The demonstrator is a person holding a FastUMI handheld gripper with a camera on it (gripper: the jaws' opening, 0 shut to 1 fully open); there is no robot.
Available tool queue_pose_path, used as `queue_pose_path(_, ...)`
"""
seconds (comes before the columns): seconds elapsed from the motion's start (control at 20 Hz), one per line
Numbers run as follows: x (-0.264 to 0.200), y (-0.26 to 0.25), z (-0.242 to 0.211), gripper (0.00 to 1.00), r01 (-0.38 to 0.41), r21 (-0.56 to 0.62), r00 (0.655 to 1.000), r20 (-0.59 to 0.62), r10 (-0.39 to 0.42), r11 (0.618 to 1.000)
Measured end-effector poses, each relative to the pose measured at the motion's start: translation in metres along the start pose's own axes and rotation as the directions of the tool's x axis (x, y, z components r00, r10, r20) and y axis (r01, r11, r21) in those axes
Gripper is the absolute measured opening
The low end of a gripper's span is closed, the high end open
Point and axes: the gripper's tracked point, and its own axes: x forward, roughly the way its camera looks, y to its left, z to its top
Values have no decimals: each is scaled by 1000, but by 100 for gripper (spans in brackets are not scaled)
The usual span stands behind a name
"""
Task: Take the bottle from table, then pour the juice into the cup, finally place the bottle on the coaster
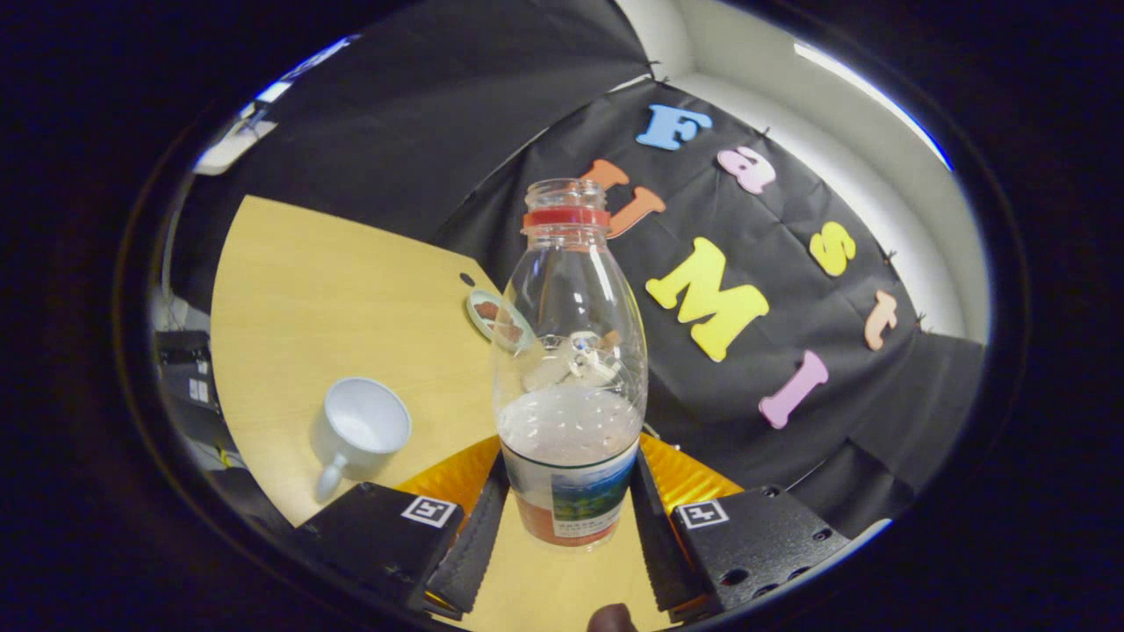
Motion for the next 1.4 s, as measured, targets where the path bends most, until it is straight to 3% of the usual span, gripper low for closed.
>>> queue_pose_path(0.15, -3, -10, 9, 77, -35, 209, 999, 32, 29, 977)
queue_pose_path(0.3, -1, -24, 18, 77, -69, 385, 997, 67, 47, 920)
queue_pose_path(0.45, 14, -41, 24, 76, -79, 487, 995, 91, 40, 870)
queue_pose_path(0.7, 47, -55, 20, 76, -63, 557, 996, 92, 14, 828)
queue_pose_path(1.0, 98, -50, 10, 76, -55, 548, 997, 77, 15, 835)
queue_pose_path(1.4, 164, -31, -28, 77, -45, 610, 999, 43, 23, 791)
